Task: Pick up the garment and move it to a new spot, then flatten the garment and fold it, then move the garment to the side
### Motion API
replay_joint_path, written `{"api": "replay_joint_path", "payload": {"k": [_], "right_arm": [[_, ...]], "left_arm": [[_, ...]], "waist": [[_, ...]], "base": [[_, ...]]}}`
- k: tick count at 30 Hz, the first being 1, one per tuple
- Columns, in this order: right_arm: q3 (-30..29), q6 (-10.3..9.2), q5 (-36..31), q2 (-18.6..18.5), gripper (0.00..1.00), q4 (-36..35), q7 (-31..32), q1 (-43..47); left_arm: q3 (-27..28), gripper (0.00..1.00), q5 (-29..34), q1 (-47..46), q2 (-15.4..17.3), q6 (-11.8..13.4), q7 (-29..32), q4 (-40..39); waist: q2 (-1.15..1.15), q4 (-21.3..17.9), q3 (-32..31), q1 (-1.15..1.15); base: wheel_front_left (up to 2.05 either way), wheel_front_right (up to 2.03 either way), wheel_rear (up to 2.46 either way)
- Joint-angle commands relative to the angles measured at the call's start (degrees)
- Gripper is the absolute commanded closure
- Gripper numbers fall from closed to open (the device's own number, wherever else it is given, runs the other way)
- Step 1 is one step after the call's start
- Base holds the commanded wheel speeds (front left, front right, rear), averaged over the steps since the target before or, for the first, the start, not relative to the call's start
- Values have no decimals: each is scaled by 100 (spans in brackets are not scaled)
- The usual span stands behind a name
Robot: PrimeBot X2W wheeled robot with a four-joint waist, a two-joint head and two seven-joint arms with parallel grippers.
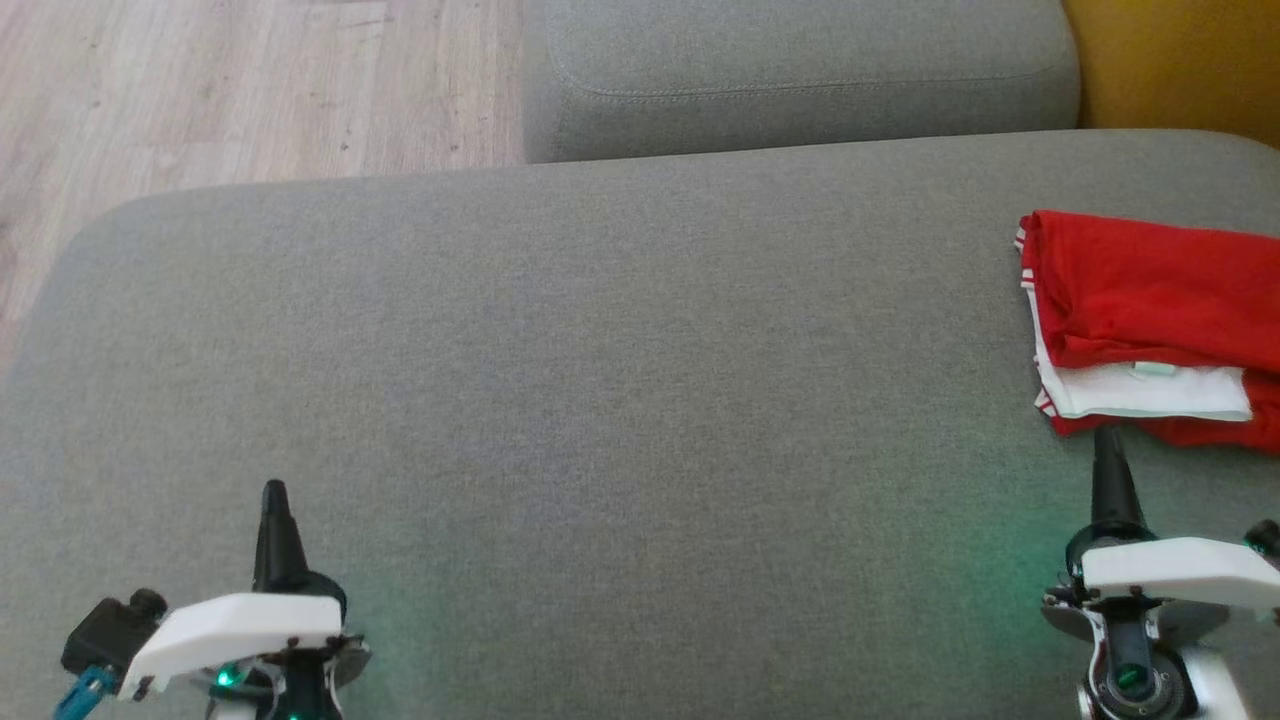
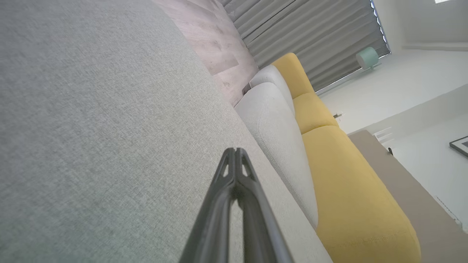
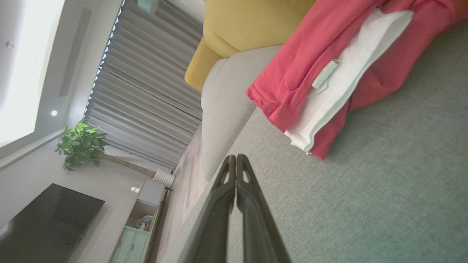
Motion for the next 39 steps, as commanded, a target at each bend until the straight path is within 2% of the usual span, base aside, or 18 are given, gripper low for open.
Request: {"api": "replay_joint_path", "payload": {"k": [1, 39], "right_arm": [[33, -3, 164, -26, 100, -228, 39, -264], [-144, -4, 2458, -31, 100, -367, 669, -271]], "left_arm": [[166, 100, -139, -273, 28, -50, 28, -208], [576, 100, -2274, -285, 42, -217, 670, -282]], "waist": [[0, -2, -2, 0], [0, -55, -61, 0]], "base": [[0, 0, 0], [0, 0, 0]]}}
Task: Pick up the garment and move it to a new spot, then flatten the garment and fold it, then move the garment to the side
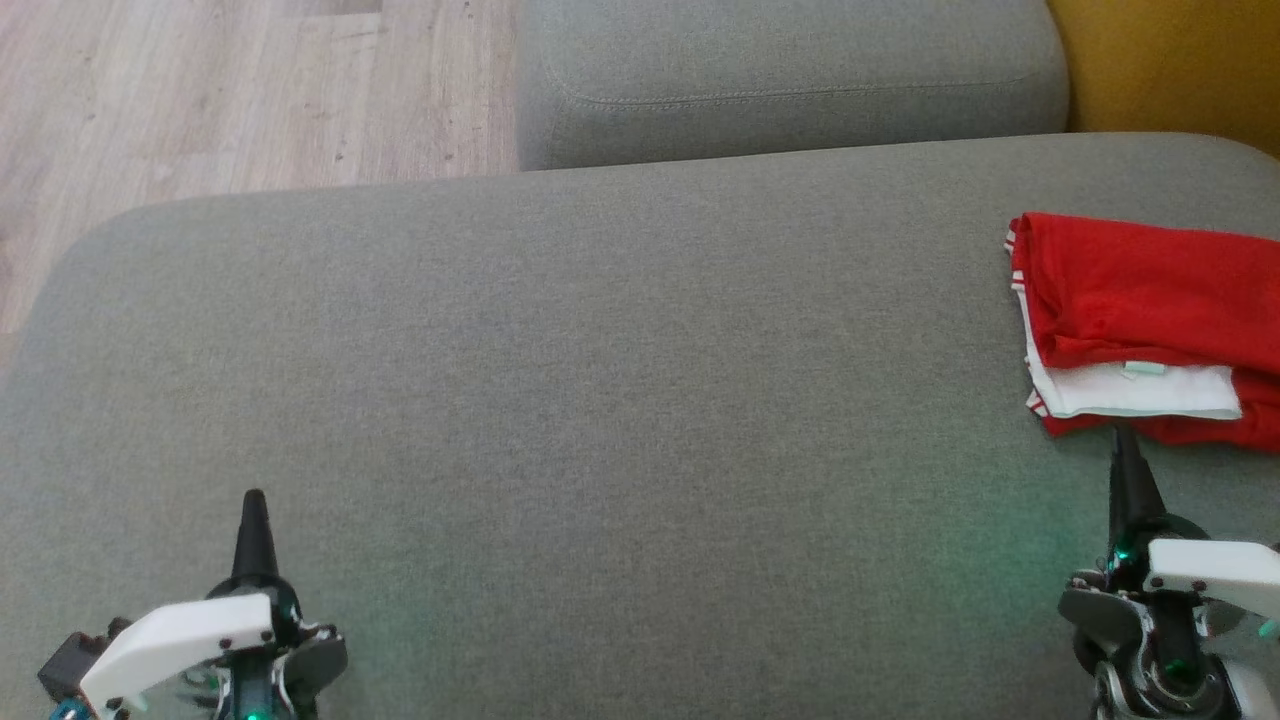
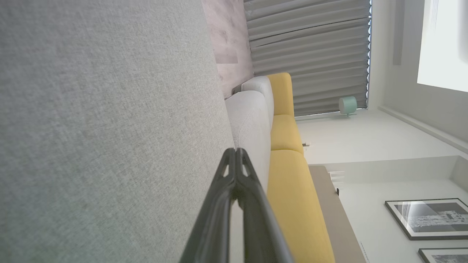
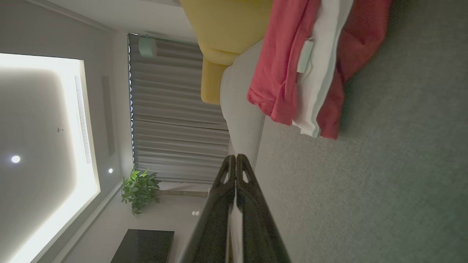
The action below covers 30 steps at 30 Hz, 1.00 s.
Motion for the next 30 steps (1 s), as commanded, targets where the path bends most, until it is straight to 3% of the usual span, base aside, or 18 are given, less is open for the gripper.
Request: {"api": "replay_joint_path", "payload": {"k": [1, 14, 30], "right_arm": [[75, -4, 190, -31, 100, -234, 75, -271], [16, -4, 956, -33, 100, -280, 286, -274], [16, -4, 956, -33, 100, -280, 286, -274]], "left_arm": [[212, 100, -157, -283, 43, -78, 68, -213], [349, 100, -871, -288, 48, -134, 282, -237], [349, 100, -871, -287, 48, -134, 282, -238]], "waist": [[0, -2, -2, 0], [0, -20, -22, 0], [0, -20, -22, 0]], "base": [[0, 0, 0], [0, 0, 0], [0, 0, 0]]}}
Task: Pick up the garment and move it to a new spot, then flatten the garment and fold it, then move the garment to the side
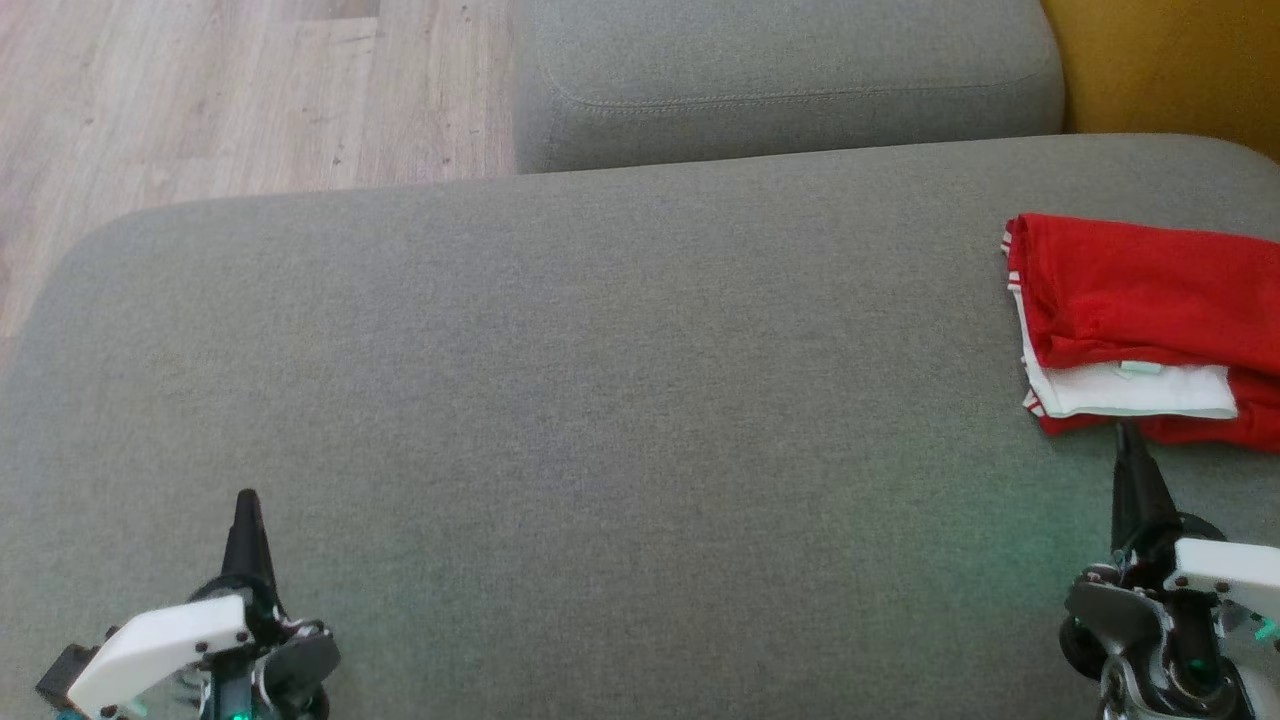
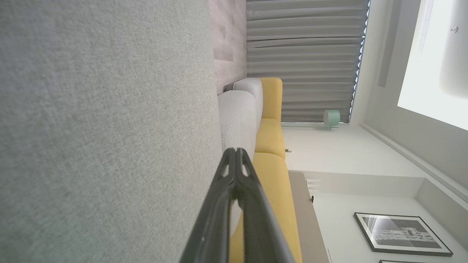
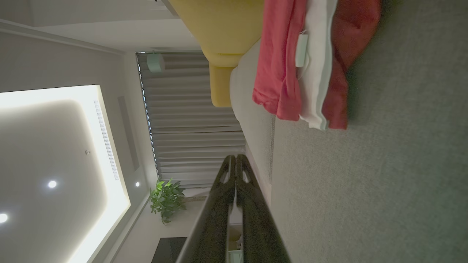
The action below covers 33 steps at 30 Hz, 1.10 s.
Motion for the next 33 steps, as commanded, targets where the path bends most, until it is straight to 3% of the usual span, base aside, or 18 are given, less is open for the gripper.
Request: {"api": "replay_joint_path", "payload": {"k": [1, 33], "right_arm": [[115, -4, 40, -33, 100, -228, 33, -274], [116, -4, 41, -33, 100, -228, 33, -274]], "left_arm": [[210, 100, -32, -285, 48, -41, 41, -209], [210, 100, -32, -285, 48, -41, 40, -210]], "waist": [[0, 0, 0, 0], [0, 0, 0, 0]], "base": [[0, 0, 0], [0, 0, 0]]}}
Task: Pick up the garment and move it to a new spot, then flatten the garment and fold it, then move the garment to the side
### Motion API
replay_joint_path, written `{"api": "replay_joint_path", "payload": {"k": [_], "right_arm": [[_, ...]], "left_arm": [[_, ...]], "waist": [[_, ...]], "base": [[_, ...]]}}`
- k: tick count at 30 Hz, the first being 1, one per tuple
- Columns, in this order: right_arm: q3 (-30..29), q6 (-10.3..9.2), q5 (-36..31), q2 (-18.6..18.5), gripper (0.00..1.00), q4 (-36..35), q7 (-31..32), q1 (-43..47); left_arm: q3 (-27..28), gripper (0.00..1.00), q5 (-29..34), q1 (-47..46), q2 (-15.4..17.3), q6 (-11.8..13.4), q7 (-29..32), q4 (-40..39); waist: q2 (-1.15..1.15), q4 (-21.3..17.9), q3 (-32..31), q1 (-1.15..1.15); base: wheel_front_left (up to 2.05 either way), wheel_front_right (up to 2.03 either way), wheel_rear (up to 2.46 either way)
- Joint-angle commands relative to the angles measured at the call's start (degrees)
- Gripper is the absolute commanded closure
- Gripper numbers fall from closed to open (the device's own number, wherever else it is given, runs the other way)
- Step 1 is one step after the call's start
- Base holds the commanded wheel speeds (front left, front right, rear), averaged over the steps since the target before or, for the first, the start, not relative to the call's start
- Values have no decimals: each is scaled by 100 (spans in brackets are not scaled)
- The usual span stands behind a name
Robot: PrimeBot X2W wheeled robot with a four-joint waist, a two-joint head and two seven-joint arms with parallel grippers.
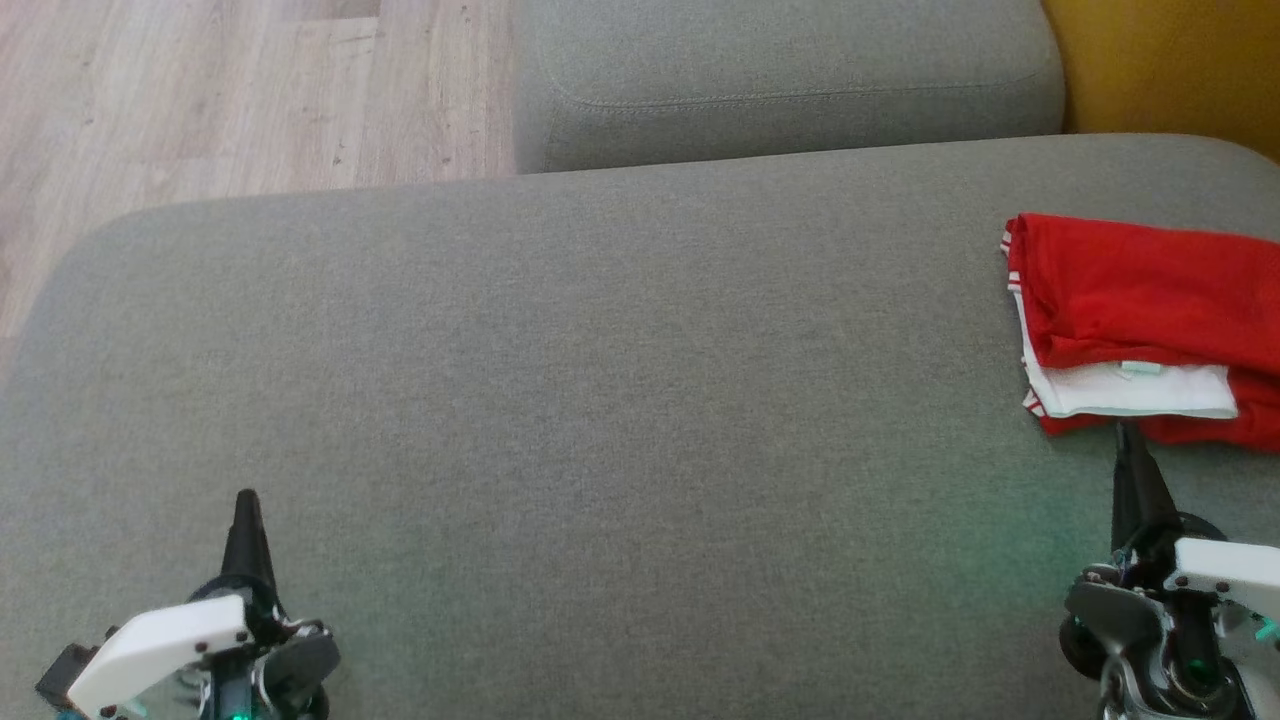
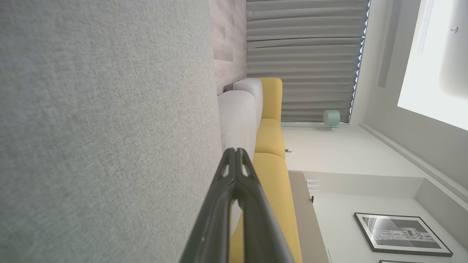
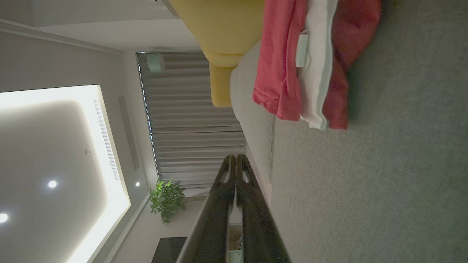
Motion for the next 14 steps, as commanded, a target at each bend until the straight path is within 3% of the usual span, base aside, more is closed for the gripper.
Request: {"api": "replay_joint_path", "payload": {"k": [1, 14], "right_arm": [[116, -4, 41, -33, 100, -225, 33, -274], [116, -4, 41, -33, 100, -225, 32, -274]], "left_arm": [[206, 100, -32, -285, 48, -41, 42, -210], [206, 100, -32, -285, 48, -41, 41, -210]], "waist": [[0, 0, 0, 0], [0, 0, 0, 0]], "base": [[0, 0, 0], [0, 0, 0]]}}
